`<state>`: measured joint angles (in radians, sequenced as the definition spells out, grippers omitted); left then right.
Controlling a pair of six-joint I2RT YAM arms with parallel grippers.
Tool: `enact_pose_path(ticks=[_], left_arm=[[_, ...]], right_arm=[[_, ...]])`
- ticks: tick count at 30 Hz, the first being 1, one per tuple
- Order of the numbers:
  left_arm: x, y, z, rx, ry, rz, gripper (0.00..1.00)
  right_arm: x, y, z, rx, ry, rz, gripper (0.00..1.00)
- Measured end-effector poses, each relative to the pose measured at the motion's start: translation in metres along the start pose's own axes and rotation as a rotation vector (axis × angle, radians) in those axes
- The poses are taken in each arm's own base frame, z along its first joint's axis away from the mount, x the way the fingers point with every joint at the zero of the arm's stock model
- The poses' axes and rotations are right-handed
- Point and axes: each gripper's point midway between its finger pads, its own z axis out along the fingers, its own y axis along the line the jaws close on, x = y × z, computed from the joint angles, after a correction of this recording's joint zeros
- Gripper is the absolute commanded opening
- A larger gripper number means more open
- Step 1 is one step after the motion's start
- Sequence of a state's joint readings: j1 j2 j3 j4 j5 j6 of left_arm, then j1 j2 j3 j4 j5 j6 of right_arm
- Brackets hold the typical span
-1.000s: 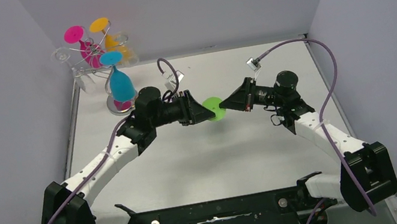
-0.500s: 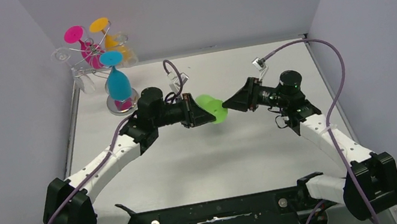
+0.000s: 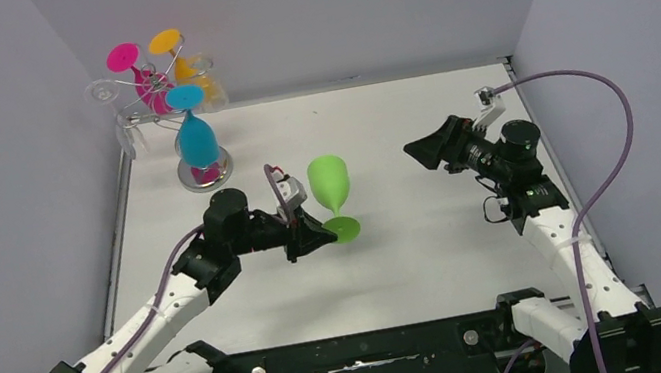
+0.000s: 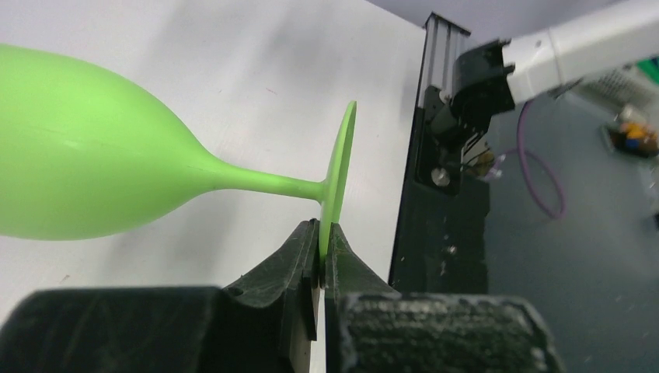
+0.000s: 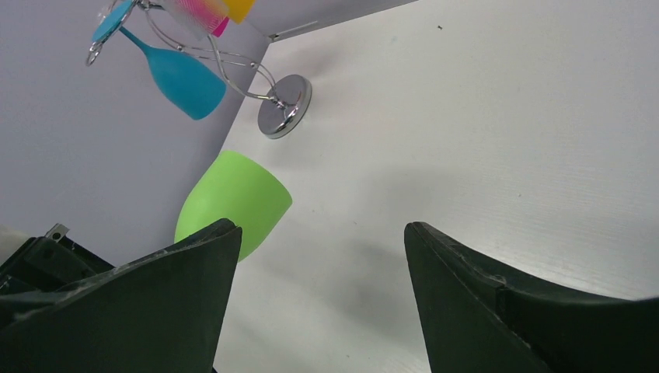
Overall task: Take the wine glass off the wine glass rack
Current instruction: Place the wine glass at the center of the board.
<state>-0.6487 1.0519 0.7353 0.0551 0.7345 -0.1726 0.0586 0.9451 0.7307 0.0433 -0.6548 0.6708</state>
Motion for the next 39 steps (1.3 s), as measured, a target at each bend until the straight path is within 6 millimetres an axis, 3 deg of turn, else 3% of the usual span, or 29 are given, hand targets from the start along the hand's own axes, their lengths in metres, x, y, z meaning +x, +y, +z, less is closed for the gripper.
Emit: enact_pose_path(ticks=[4, 9, 14, 20, 27, 34, 36, 39], left_arm=[[0.016, -0.005, -0.009, 0.047, 0.030, 0.181, 0.00], [0.017, -0.012, -0.022, 0.076, 0.038, 0.378, 0.00], [0.033, -0.006, -0.026, 0.082, 0.112, 0.466, 0.00], [0.051, 0.009, -0.032, 0.079, 0.253, 0.561, 0.00], [0.059, 0.017, -0.039, 0.086, 0.332, 0.699, 0.00], [0.069, 0.022, -0.035, 0.096, 0.433, 0.832, 0.00], [0.072, 0.029, -0.037, 0.074, 0.472, 0.854, 0.00], [0.075, 0.042, -0.043, 0.027, 0.529, 0.887, 0.00]], right_arm=[[0.016, -0.004, 0.008, -0.030, 0.080, 0.029, 0.77], [0.043, -0.004, 0.028, -0.112, 0.268, 0.133, 0.74], [0.051, 0.029, 0.044, -0.252, 0.388, 0.141, 0.72], [0.039, 0.078, 0.056, -0.442, 0.461, 0.082, 0.68], [0.038, 0.086, 0.085, -0.468, 0.583, 0.014, 0.64], [0.086, 0.107, 0.100, -0.521, 0.814, -0.074, 0.35], [0.105, 0.112, 0.093, -0.548, 0.885, -0.071, 0.32], [0.118, 0.114, 0.081, -0.568, 0.946, -0.063, 0.38]])
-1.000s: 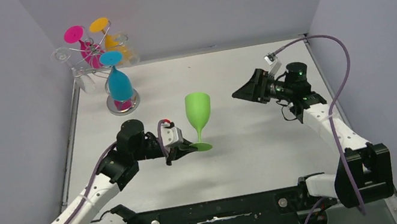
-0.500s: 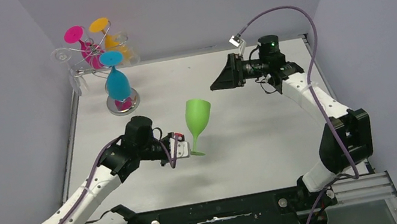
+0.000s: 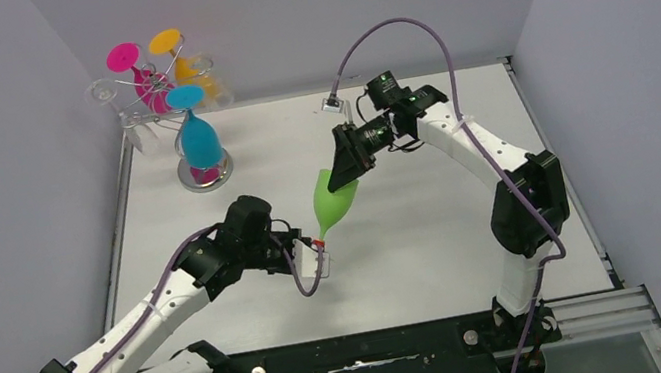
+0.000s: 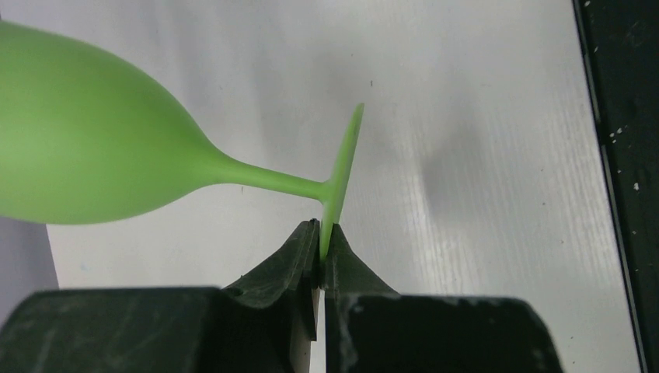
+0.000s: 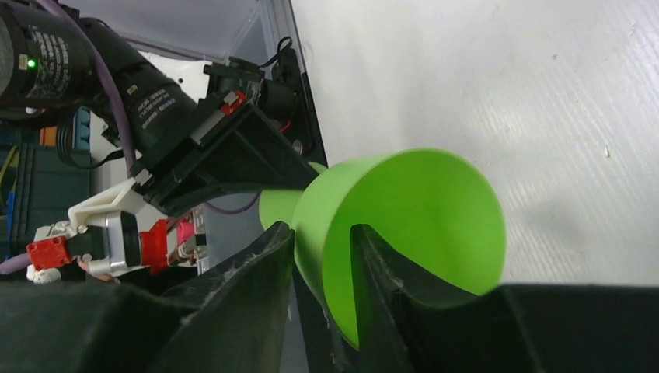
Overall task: Take the wine glass off the wine glass rack
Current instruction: Place the wine glass at the center of the board.
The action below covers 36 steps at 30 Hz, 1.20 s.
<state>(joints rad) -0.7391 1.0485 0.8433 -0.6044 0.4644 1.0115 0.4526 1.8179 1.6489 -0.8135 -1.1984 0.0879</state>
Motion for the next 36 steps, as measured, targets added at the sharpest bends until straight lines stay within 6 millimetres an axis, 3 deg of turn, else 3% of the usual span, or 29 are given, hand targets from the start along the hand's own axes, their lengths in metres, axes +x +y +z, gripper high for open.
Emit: enact_pose_path(ticks=[4, 8, 11, 14, 16, 17, 28, 36], left_arm=[[0.008, 0.005, -0.002, -0.024, 0.049, 0.038, 0.00], [0.013, 0.007, -0.003, -0.033, 0.081, 0.058, 0.01], [0.018, 0.006, -0.004, -0.031, 0.105, 0.074, 0.09], [0.017, 0.006, -0.003, -0.030, 0.110, 0.089, 0.28], [0.018, 0.008, -0.004, -0.045, 0.118, 0.078, 0.80], [0.017, 0.009, -0.004, -0.051, 0.115, 0.074, 0.85], [0.013, -0.004, -0.003, -0.140, 0.039, -0.094, 0.85], [0.009, 0.023, -0.011, -0.364, -0.010, -0.423, 0.86]], right_arm=[[0.008, 0.000, -0.001, -0.009, 0.022, -0.011, 0.34], [0.016, -0.003, -0.002, -0.012, 0.029, -0.002, 0.07], [0.021, 0.010, -0.004, -0.056, 0.025, 0.013, 0.00], [0.023, 0.022, -0.008, -0.070, 0.010, 0.013, 0.00], [0.025, 0.024, -0.011, -0.039, -0.010, 0.009, 0.00], [0.025, 0.021, -0.012, -0.007, -0.025, 0.001, 0.00], [0.018, -0.040, -0.044, 0.466, -0.203, 0.020, 0.00], [0.021, -0.083, -0.100, 0.874, -0.320, 0.041, 0.00]])
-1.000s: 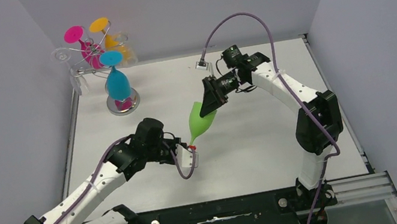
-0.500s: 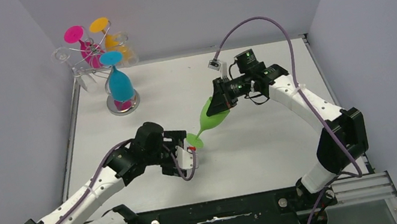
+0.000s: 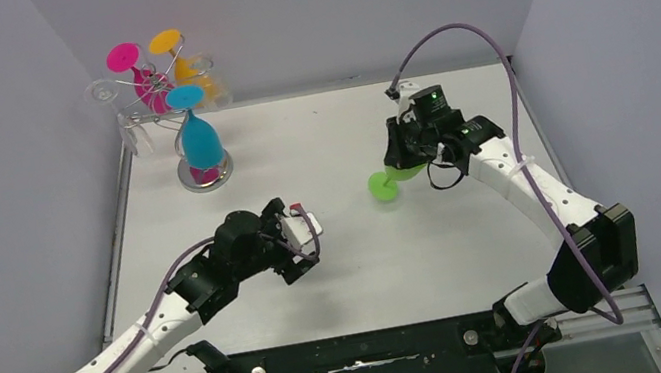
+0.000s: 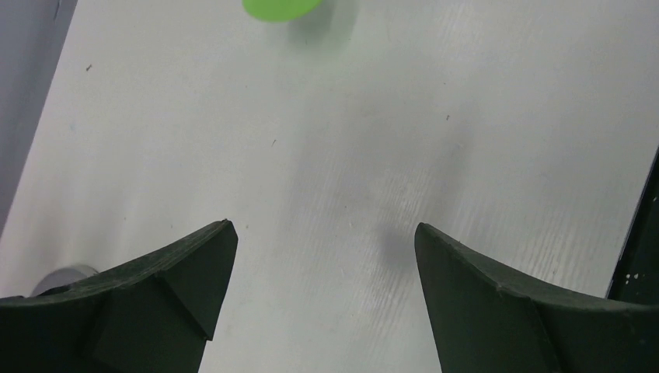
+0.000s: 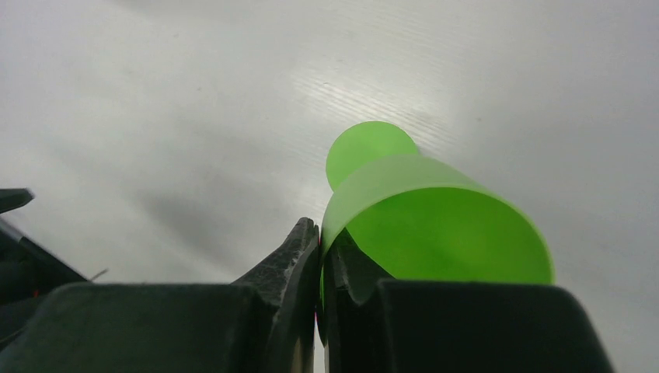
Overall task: Take the wine glass off the wine glass rack
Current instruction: Place the wine glass at the center of the board.
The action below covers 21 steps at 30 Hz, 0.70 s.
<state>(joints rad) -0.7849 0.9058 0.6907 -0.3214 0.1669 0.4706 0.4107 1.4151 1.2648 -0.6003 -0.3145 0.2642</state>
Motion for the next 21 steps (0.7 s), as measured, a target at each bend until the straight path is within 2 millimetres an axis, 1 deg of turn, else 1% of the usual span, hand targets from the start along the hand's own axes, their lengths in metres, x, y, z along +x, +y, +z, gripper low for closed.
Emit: enact_pose_path(ticks=[3, 6, 8, 12, 14, 16, 18, 19, 21], left_arm=[[0.002, 0.008, 0.001, -0.071, 0.019, -0.129, 0.86], [0.000, 0.023, -0.001, -0.174, 0.023, -0.249, 0.86], [-0.002, 0.033, -0.004, -0.240, 0.020, -0.312, 0.86], [-0.009, 0.048, -0.011, -0.344, 0.004, -0.464, 0.86], [-0.016, 0.051, -0.012, -0.333, 0.001, -0.536, 0.86], [-0.020, 0.059, -0.012, -0.317, 0.003, -0.603, 0.86], [-0.018, 0.073, -0.015, -0.330, 0.014, -0.671, 0.84], [-0.015, 0.081, -0.017, -0.344, 0.022, -0.705, 0.82], [-0.007, 0.091, -0.022, -0.366, 0.034, -0.765, 0.81]], right_arm=[[-0.004, -0.028, -0.002, 0.115, -0.020, 0.034, 0.00], [-0.003, -0.048, -0.003, 0.193, -0.011, 0.064, 0.00], [-0.002, -0.055, -0.002, 0.225, 0.007, 0.075, 0.00], [0.004, -0.062, 0.011, 0.254, 0.065, 0.084, 0.00], [0.008, -0.062, 0.019, 0.265, 0.094, 0.084, 0.00], [0.010, -0.061, 0.025, 0.278, 0.118, 0.076, 0.00], [0.009, -0.058, 0.029, 0.289, 0.128, 0.058, 0.01], [0.007, -0.055, 0.031, 0.294, 0.131, 0.048, 0.02], [0.001, -0.052, 0.036, 0.298, 0.130, 0.028, 0.04]])
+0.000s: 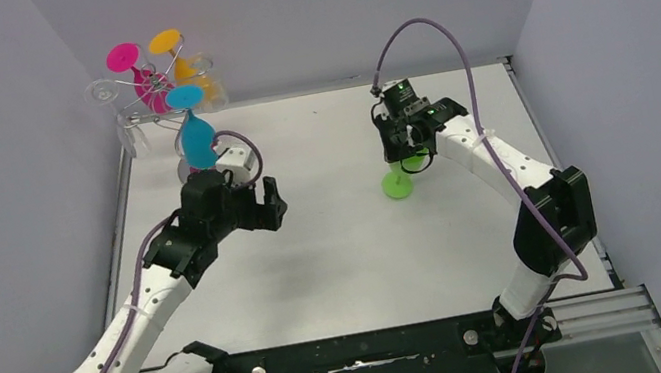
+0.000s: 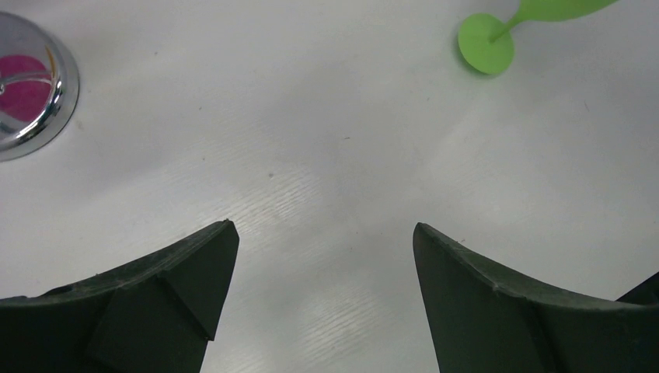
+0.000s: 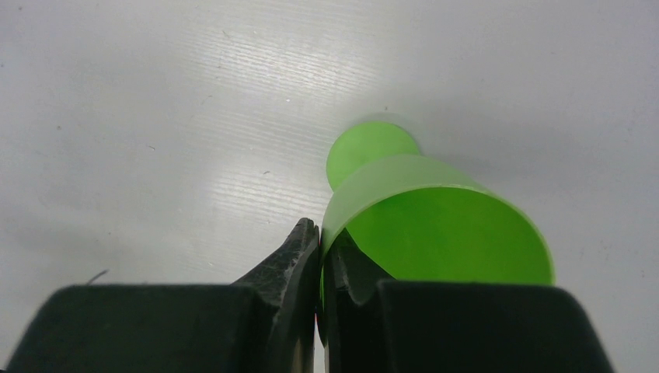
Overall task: Take the wine glass off the wine glass rack
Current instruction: Place the wine glass at the center of the board, then pick up the wine glass from the wine rack.
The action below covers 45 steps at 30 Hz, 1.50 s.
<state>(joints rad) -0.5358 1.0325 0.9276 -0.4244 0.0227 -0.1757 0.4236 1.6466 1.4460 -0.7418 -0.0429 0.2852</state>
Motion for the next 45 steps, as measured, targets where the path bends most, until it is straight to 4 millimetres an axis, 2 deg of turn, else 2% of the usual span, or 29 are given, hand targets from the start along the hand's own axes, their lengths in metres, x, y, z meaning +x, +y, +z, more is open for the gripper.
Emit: enact_pose_path(ticks=[3, 7, 10, 14, 17, 23, 29, 32, 36, 37, 38, 39, 40, 42, 45], left_arm=[[-0.005, 0.012, -0.009, -0.013, -0.021, -0.066, 0.82], [-0.028, 0.011, -0.040, -0.006, -0.150, -0.118, 0.82], [-0.038, 0.015, -0.054, -0.032, -0.204, -0.144, 0.82], [-0.036, 0.027, -0.056, -0.101, -0.199, -0.174, 0.82], [-0.030, 0.034, -0.056, -0.140, -0.182, -0.182, 0.83], [-0.035, 0.039, -0.057, -0.173, -0.174, -0.194, 0.86], [-0.037, 0.044, -0.051, -0.168, -0.158, -0.242, 0.87], [-0.041, 0.049, -0.050, -0.166, -0.155, -0.272, 0.87], [-0.058, 0.062, -0.054, -0.164, -0.180, -0.329, 0.87], [-0.063, 0.064, -0.056, -0.164, -0.189, -0.338, 0.87], [-0.068, 0.066, -0.058, -0.163, -0.199, -0.341, 0.87], [-0.072, 0.065, -0.059, -0.159, -0.208, -0.343, 0.87], [-0.076, 0.065, -0.061, -0.153, -0.216, -0.344, 0.87], [-0.086, 0.063, -0.066, -0.145, -0.237, -0.346, 0.87], [-0.104, 0.065, -0.073, -0.153, -0.277, -0.355, 0.87]], right_arm=[[-0.004, 0.005, 0.002, -0.005, 0.008, -0.037, 0.07], [-0.009, 0.005, 0.011, 0.004, 0.043, -0.079, 0.12], [-0.008, 0.005, 0.017, 0.010, 0.072, -0.099, 0.17], [-0.005, 0.004, 0.022, 0.017, 0.103, -0.116, 0.27], [-0.005, 0.003, 0.022, 0.022, 0.114, -0.126, 0.29], [-0.006, 0.009, 0.020, -0.010, 0.116, -0.134, 0.33], [-0.010, 0.012, 0.015, -0.028, 0.097, -0.130, 0.46], [-0.023, 0.013, -0.001, -0.045, 0.034, -0.120, 0.49], [-0.045, 0.010, -0.038, -0.095, -0.109, -0.087, 0.54], [-0.050, 0.006, -0.048, -0.104, -0.153, -0.072, 0.60], [-0.055, 0.001, -0.059, -0.107, -0.198, -0.051, 0.80], [-0.059, -0.003, -0.067, -0.107, -0.237, -0.032, 0.94], [-0.061, -0.012, -0.076, -0.094, -0.296, 0.002, 0.99], [-0.058, -0.028, -0.090, -0.055, -0.376, 0.055, 0.98], [-0.041, -0.046, -0.105, -0.032, -0.471, 0.097, 0.98]])
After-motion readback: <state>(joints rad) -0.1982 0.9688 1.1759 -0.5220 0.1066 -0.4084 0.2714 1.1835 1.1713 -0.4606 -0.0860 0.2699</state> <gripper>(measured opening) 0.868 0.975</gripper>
